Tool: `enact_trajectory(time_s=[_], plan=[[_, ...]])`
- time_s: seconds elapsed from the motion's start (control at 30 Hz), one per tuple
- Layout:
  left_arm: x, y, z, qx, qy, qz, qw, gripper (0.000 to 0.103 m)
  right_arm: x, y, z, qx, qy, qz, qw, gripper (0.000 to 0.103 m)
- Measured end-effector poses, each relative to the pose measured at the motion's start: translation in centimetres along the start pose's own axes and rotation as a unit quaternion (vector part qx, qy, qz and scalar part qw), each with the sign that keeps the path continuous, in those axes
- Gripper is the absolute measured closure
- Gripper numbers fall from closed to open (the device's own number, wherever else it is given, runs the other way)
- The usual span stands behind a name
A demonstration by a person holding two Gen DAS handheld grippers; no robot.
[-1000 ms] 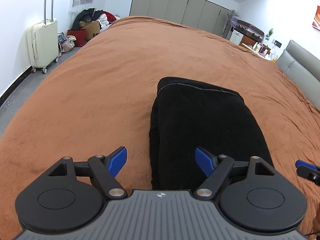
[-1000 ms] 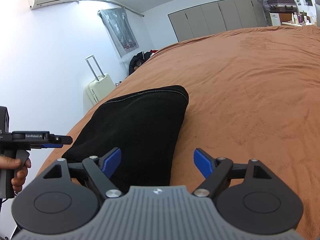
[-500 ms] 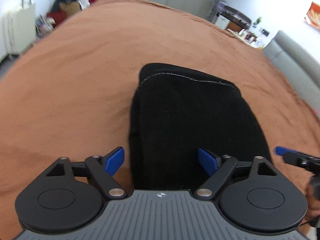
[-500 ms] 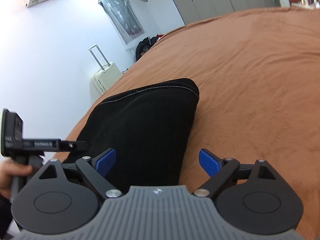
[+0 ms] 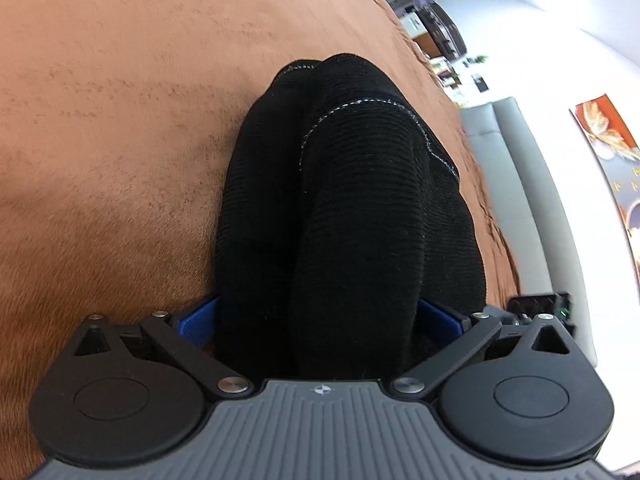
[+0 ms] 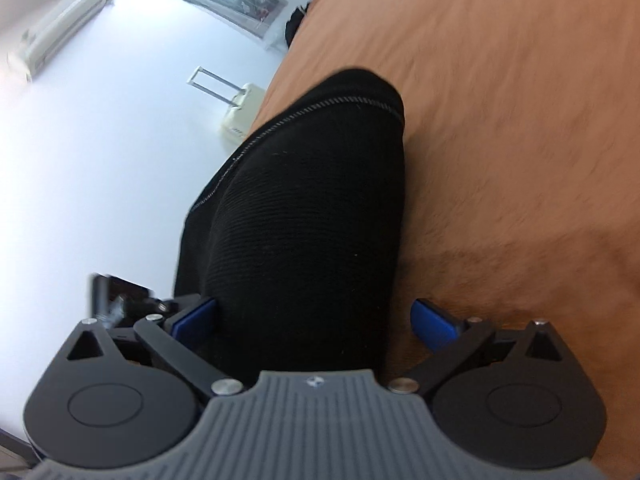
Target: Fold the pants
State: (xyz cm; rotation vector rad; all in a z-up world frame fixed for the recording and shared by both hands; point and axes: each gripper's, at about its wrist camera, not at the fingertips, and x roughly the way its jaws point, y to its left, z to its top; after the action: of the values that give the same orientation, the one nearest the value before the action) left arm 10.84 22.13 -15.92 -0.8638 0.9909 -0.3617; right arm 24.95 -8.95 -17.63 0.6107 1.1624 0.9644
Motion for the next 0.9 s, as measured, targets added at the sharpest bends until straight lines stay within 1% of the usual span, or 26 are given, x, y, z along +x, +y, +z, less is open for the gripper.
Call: enact_trajectory(time_s=[0.13,0.27,0.43,0.6,0.73,0.83,0.9], plan=[[0.1,0.4,0.5,0.007,0.016,-0.017,0.9997,0.0,1.6,-1.0,0.6,0.023,0.024,0.038,0.999,0.005],[0.2,0.8,1.1,0.011,0.024,-0.03,0.9992,0.0,3.0,-1.3,1.0,0.028,0.04,0.059,0.997,0.005],[0.4,1.3,1.5,-0.001,0.041,-0.038,0.9984,0.0,4.4,-1.2,1.2,0.033,0.052,0.07,0.996,0.005],[0.7,0.9,1.3,0.006,0.036,-0.03,0.9989,0.0,5.5,-0.9,1.1,0.032,0.069,0.069,0.995,0.005],[0.2,0.9,0.9,-0.012,0.04,-0.032,0.9986,0.0,5.7,-0.3,1.2,0.026,0.074,0.065,0.995,0.005],[-0.6,0.3,0.3,0.0,0.033,-0.028,0.9991,0.0,5.3,1.1,0.8,0.0,0.069,0.051,0.996,0.014],[-1.4,-0.3,-0.1,0.001,0.025,-0.031,0.9992,0.0,5.4,1.6,0.4,-0.003,0.064,0.047,0.997,0.022]])
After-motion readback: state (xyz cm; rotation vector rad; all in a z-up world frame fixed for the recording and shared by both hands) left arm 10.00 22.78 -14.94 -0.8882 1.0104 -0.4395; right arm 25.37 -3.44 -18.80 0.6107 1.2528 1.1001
